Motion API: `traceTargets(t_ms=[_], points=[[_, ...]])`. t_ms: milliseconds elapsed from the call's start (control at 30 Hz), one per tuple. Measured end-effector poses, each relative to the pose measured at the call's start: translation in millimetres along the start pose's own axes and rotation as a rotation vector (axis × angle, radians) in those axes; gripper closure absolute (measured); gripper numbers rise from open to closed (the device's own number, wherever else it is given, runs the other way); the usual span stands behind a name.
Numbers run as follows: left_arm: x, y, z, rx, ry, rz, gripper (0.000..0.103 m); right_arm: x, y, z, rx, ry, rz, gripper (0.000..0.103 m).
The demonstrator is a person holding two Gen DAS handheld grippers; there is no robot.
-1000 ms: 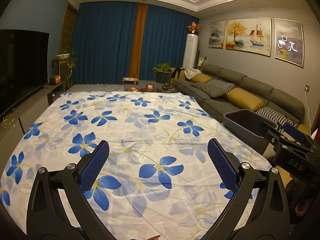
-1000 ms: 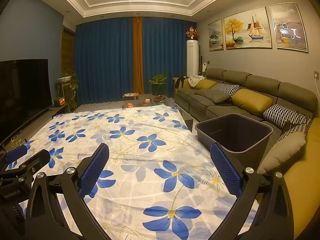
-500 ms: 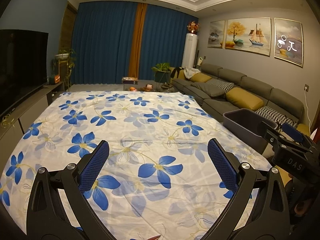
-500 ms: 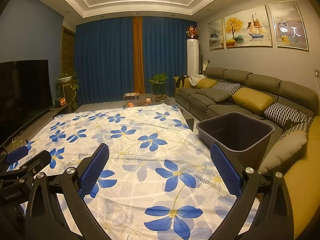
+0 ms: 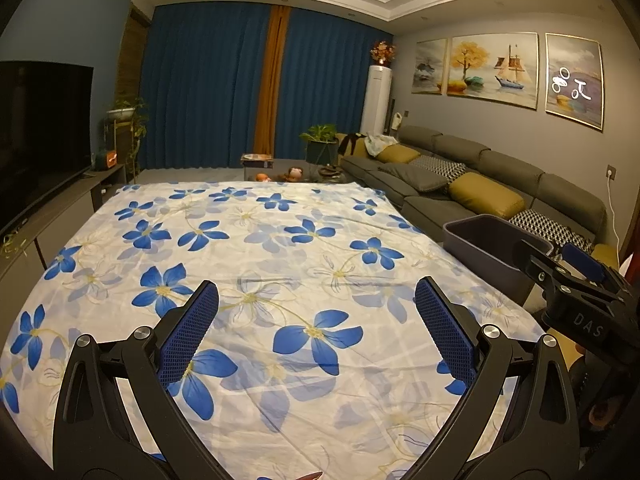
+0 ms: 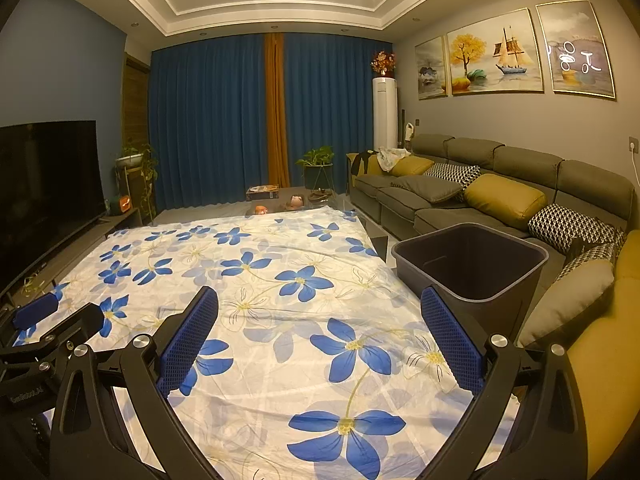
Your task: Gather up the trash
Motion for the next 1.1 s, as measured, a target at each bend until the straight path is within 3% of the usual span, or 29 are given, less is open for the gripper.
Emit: traceTargets(t_ms=[1100], points=[[-2.7, 2.2, 0.7, 0.005, 0.006, -0.001, 0.006, 2.3, 1.1, -2.0, 0.005, -0.006, 0.002, 0.006]])
Point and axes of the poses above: each gripper's, at about its wrist camera, not at the fingertips, and y roughly against the way its jaws point, z to its left, x to its underside, the point moved 2 cm from there along -y, roughly the way its jaws point, and after that the axes turned 14 degrees about -z, right-handed, at the moved point
